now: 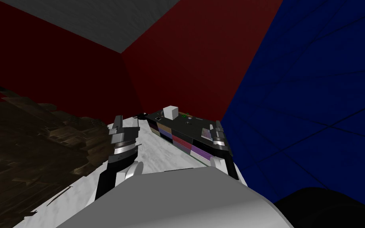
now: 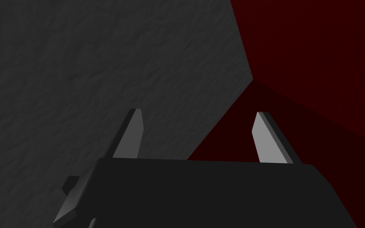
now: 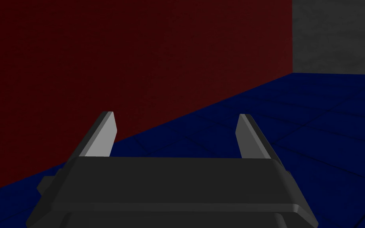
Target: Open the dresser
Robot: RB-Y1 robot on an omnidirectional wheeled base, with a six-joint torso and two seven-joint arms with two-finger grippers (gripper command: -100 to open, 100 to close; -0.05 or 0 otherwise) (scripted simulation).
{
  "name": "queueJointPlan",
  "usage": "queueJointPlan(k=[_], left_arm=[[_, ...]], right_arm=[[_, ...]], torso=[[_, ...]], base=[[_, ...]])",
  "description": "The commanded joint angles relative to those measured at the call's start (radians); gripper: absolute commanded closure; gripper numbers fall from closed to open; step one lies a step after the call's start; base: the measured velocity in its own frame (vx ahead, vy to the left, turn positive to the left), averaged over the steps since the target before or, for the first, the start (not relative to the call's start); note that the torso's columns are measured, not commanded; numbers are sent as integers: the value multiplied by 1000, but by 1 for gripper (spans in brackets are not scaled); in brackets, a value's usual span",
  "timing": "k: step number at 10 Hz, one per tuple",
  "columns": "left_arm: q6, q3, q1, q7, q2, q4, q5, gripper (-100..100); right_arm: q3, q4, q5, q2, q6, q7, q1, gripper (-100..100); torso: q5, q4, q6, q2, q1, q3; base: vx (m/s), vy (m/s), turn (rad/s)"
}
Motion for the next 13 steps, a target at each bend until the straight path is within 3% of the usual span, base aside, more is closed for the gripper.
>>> queueJointPlan(k=[1, 2, 3, 4, 7, 8, 10, 11, 13], left_arm=[[0, 0, 0, 0, 0, 0, 0, 0], [0, 0, 0, 0, 0, 0, 0, 0], [0, 0, 0, 0, 0, 0, 0, 0], [0, 0, 0, 0, 0, 0, 0, 0], [0, 0, 0, 0, 0, 0, 0, 0], [0, 0, 0, 0, 0, 0, 0, 0], [0, 0, 0, 0, 0, 0, 0, 0], [0, 0, 0, 0, 0, 0, 0, 0], [0, 0, 0, 0, 0, 0, 0, 0]], right_arm=[[0, 0, 0, 0, 0, 0, 0, 0], [0, 0, 0, 0, 0, 0, 0, 0], [3, 12, 14, -32, 12, 1, -4, -100], [6, 24, 28, -55, 25, 2, -7, -100], [22, 83, 95, -113, 86, 8, -24, -100], [22, 83, 95, -113, 86, 8, -24, -100], [38, 138, 160, -140, 143, 13, -41, -100], [38, 138, 160, -140, 145, 13, -41, -100], [56, 205, 229, -158, 207, 19, -61, -100]], torso=[[0, 74, 0, 74, 0, -148], [0, 148, 0, 148, 0, -295], [0, 221, 0, 221, 0, -443], [0, 254, 0, 255, 0, -512], [0, 268, 0, 267, 1, -537], [0, 268, 0, 267, 1, -537], [0, 268, 0, 269, 0, -536], [0, 268, 0, 268, 1, -537], [0, 268, 0, 268, 0, -537]], base=[[0, 0, 0], [0, 0, 0], [9, 10, 24], [10, 19, 44], [25, 36, 60], [22, 28, 21], [23, 39, 78], [30, 36, 29], [32, 43, 96]])
